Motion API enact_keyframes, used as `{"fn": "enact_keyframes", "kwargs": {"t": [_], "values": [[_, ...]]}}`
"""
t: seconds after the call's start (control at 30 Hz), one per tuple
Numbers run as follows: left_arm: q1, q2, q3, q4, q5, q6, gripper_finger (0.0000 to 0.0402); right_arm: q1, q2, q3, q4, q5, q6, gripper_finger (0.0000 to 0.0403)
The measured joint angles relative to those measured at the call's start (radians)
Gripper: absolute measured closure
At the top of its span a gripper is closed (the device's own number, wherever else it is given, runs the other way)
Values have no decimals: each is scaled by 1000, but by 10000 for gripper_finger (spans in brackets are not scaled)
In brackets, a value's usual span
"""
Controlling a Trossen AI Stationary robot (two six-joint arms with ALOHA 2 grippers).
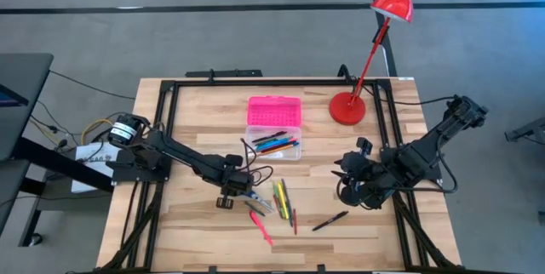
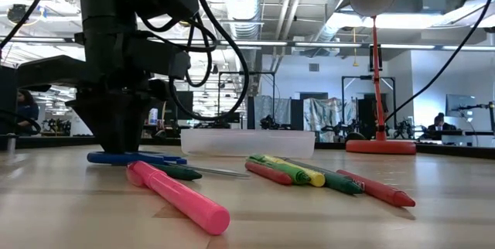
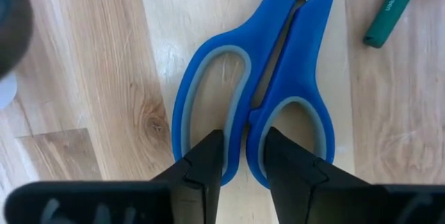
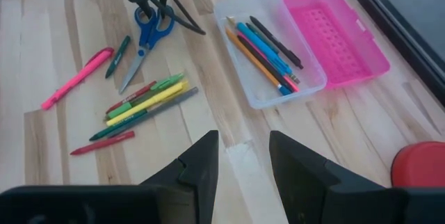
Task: Pick & place school supplies into a supply box
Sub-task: Put the blue scissors into the pink supply box
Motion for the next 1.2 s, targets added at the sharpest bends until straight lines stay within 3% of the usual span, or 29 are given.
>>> {"fn": "enact_keyframes", "kwargs": {"t": [0.97, 1.2], "values": [[0, -4, 49, -34, 55, 17, 315, 0, 0, 0, -11, 22, -1, 282], [1, -55, 50, -38, 44, 10, 315, 0, 0, 0, -24, 29, -1, 282]]}}
